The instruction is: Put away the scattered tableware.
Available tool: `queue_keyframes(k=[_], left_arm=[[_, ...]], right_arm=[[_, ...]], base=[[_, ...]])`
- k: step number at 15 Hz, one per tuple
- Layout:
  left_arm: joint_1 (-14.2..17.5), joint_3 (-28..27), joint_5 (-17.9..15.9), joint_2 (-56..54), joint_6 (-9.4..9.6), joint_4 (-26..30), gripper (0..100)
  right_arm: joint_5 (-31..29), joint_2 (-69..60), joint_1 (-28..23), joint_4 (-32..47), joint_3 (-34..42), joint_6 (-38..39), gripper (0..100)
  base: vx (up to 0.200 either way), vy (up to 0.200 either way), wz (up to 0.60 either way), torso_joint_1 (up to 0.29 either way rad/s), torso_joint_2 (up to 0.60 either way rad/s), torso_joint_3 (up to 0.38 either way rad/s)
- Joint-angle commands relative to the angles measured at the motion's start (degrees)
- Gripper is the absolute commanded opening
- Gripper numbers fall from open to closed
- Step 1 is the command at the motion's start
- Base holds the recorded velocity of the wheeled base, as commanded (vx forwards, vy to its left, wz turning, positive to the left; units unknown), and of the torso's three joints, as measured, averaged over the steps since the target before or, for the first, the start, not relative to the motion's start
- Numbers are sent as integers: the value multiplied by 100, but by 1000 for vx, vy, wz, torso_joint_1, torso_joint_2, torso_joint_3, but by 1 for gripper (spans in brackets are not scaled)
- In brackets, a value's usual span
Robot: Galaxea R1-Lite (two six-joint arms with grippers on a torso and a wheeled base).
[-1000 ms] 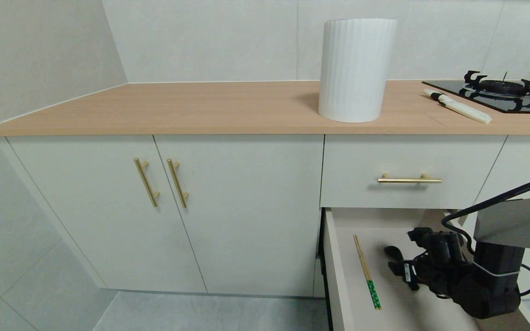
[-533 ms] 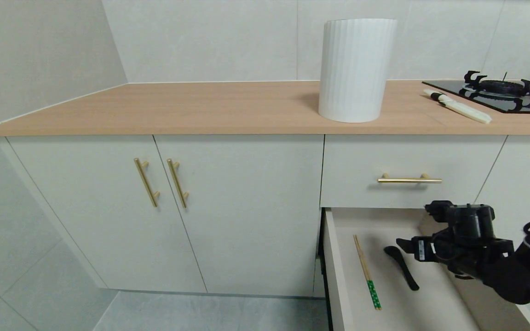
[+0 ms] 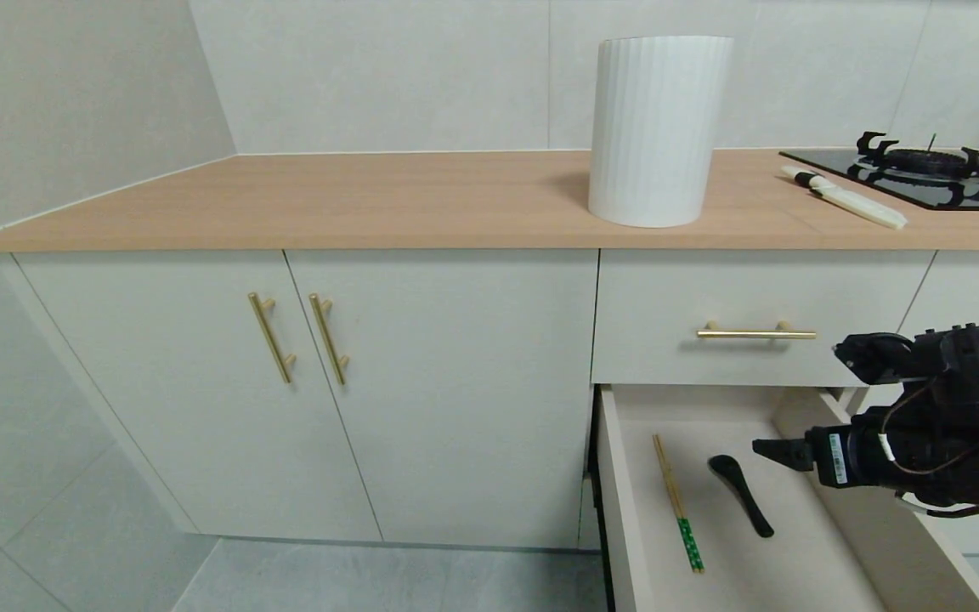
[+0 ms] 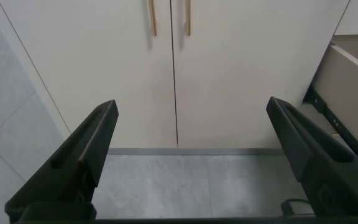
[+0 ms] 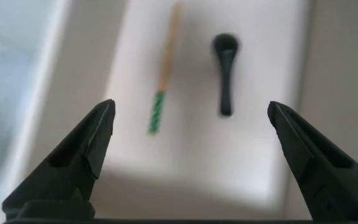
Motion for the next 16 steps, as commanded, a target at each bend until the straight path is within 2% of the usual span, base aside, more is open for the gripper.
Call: queue_keyframes(k=[1, 11, 14, 16], left_arm=[[5, 1, 1, 2, 0, 2, 100], [5, 1, 1, 2, 0, 2, 100], [5, 1, 1, 2, 0, 11, 100], [5, 1, 1, 2, 0, 2, 100]], right_arm=[[6, -354, 48, 12, -32, -4, 100], [15, -354, 153, 187, -5, -31, 100], [50, -336, 259, 240, 21, -31, 100], [278, -336, 408, 732, 12, -40, 100]], base=[[-200, 0, 0, 2, 7, 2], [-200, 0, 0, 2, -1, 2], [0, 0, 0, 0, 0, 0], [0, 0, 0, 0, 0, 0]])
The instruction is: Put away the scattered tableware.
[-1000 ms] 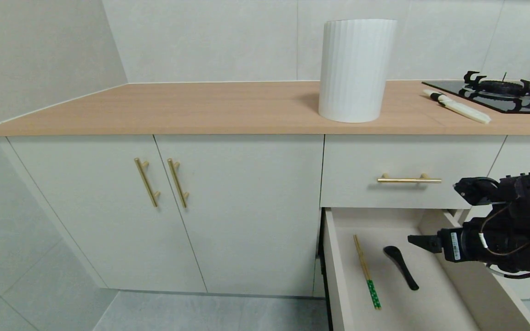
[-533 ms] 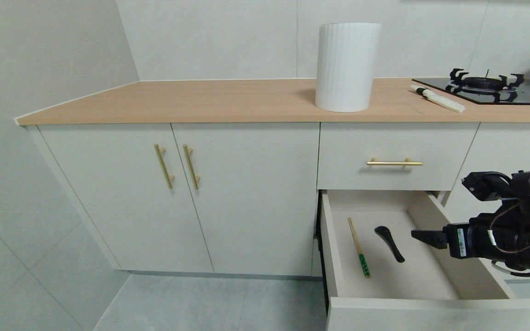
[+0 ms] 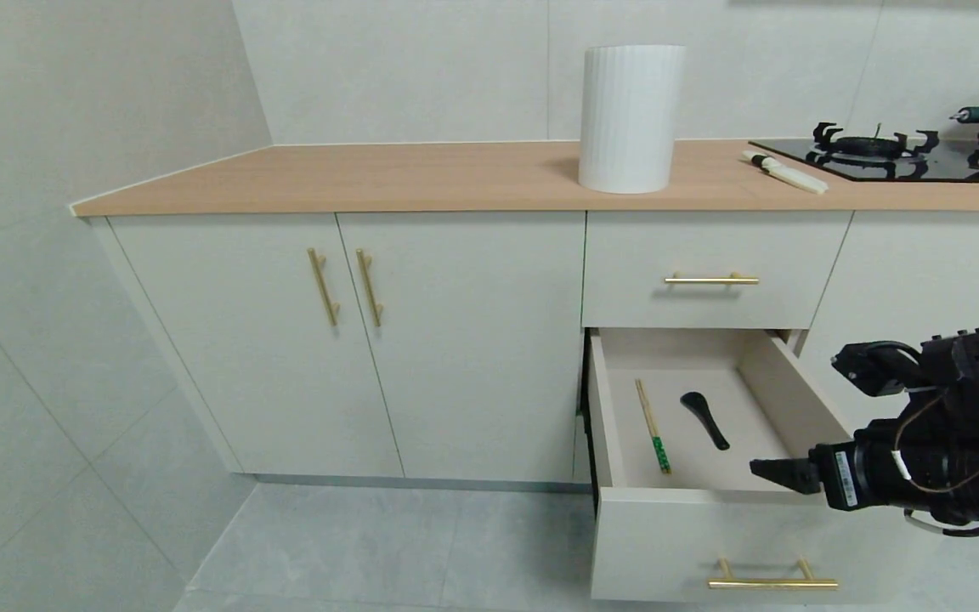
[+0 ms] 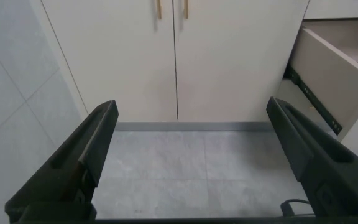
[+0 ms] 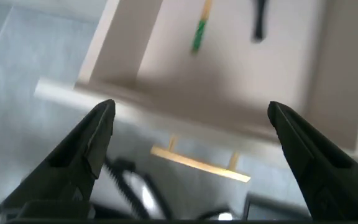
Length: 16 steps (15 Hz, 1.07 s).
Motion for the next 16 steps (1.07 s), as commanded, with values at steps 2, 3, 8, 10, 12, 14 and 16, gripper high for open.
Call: queue_keyframes(k=[2, 3, 8, 10, 12, 14, 16], left_arm=[[0, 1, 1, 2, 0, -1, 100], [0, 1, 1, 2, 0, -1, 100], [0, 1, 1, 2, 0, 8, 100], [0, 1, 1, 2, 0, -1, 100], [0, 1, 1, 2, 0, -1, 100], [-9, 1, 1, 2, 0, -1, 100], [0, 1, 1, 2, 0, -1, 100]], right_arm=[[294, 0, 320, 498, 24, -247, 100], [329, -9, 355, 647, 33, -370, 100], [329, 175, 706, 1860, 59, -1152, 100], [277, 430, 698, 1816, 15, -1126, 100], [-22, 703, 671, 1807, -108, -985, 100], [-260, 975, 671, 1799, -266, -669, 100], [-585, 1256, 671, 1799, -547, -106, 100]], base=[[0, 0, 0, 0, 0, 0], [0, 0, 0, 0, 0, 0], [0, 0, 0, 0, 0, 0], [0, 0, 0, 0, 0, 0], [0, 0, 0, 0, 0, 0], [0, 0, 0, 0, 0, 0], [0, 0, 0, 0, 0, 0]])
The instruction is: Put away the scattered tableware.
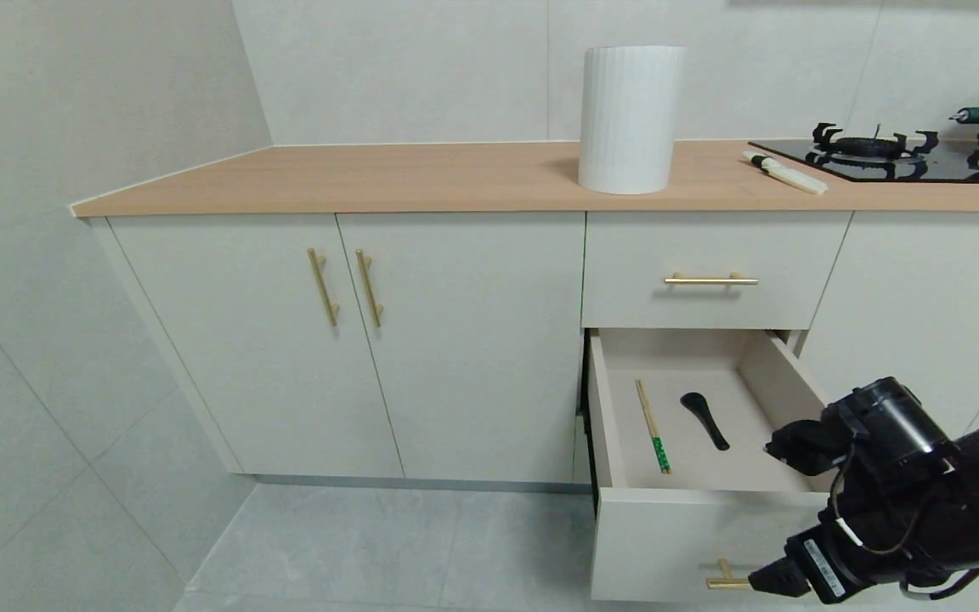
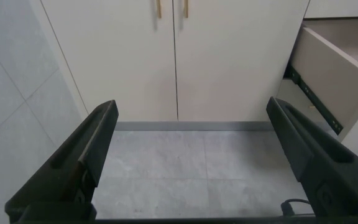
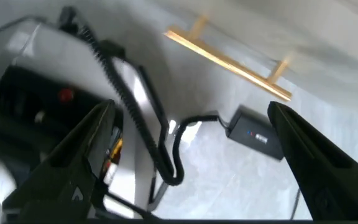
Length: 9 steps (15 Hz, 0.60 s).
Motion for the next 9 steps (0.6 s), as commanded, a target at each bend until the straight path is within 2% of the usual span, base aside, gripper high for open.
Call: queue_keyframes(k=[1, 4, 7, 9], left_arm=[[0, 1, 1, 2, 0, -1, 100], [0, 1, 1, 2, 0, -1, 100], [0, 1, 1, 2, 0, -1, 100], [0, 1, 1, 2, 0, -1, 100]], right_arm=[[-358, 530, -1, 2, -335, 406, 100], [-736, 864, -1, 2, -695, 1065, 100], [-780, 855, -1, -157, -704, 1109, 100], [-1035, 970, -18, -464, -677, 1135, 100]], base=[[0, 0, 0, 0, 0, 0], [0, 0, 0, 0, 0, 0], [0, 0, 0, 0, 0, 0], [0, 0, 0, 0, 0, 0]])
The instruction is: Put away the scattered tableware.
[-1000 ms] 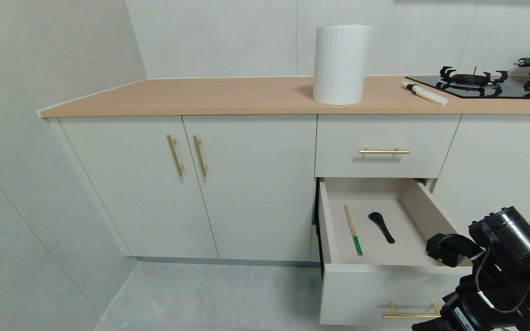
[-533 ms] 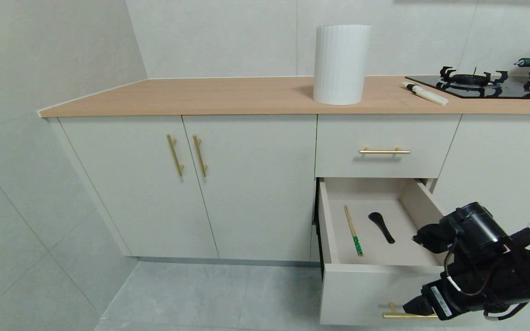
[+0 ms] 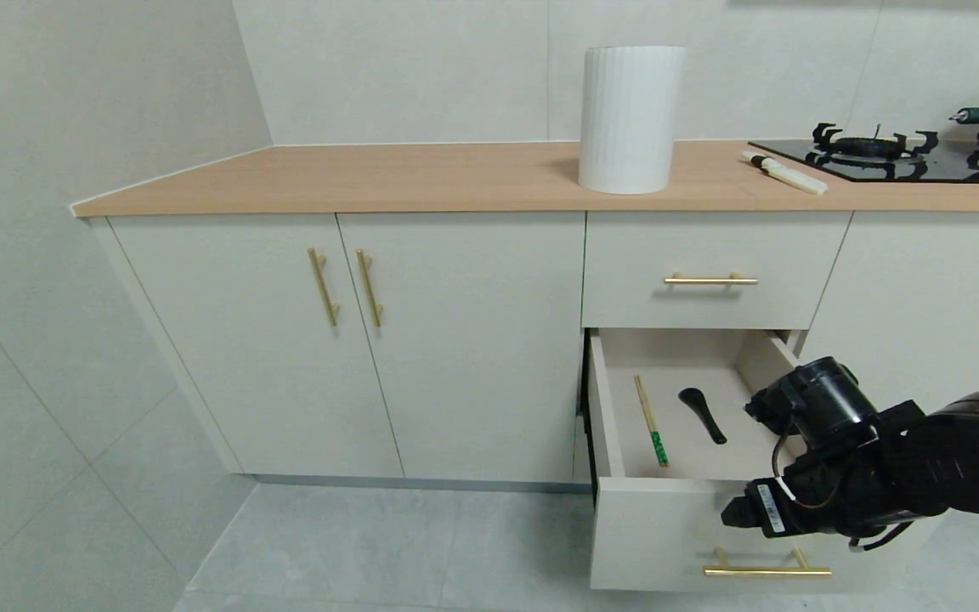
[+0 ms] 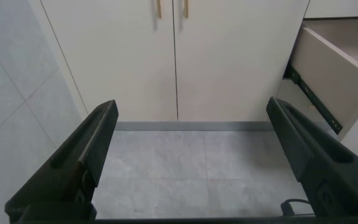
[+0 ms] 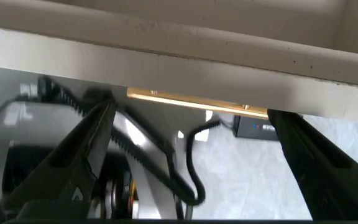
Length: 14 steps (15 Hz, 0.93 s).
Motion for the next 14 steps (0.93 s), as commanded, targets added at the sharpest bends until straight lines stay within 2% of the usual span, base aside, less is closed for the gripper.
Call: queue_keyframes(k=[1, 12, 14], left_arm=[[0, 1, 1, 2, 0, -1, 100], [0, 1, 1, 2, 0, -1, 100], [0, 1, 1, 2, 0, -1, 100]], right_arm=[[-83, 172, -11, -131, 3, 58, 100], [-425, 857, -468, -1985, 11, 199, 100], [-680, 1200, -574, -2486, 11, 295, 100]], base=[[0, 0, 0, 0, 0, 0], [0, 0, 0, 0, 0, 0], [0, 0, 0, 0, 0, 0]])
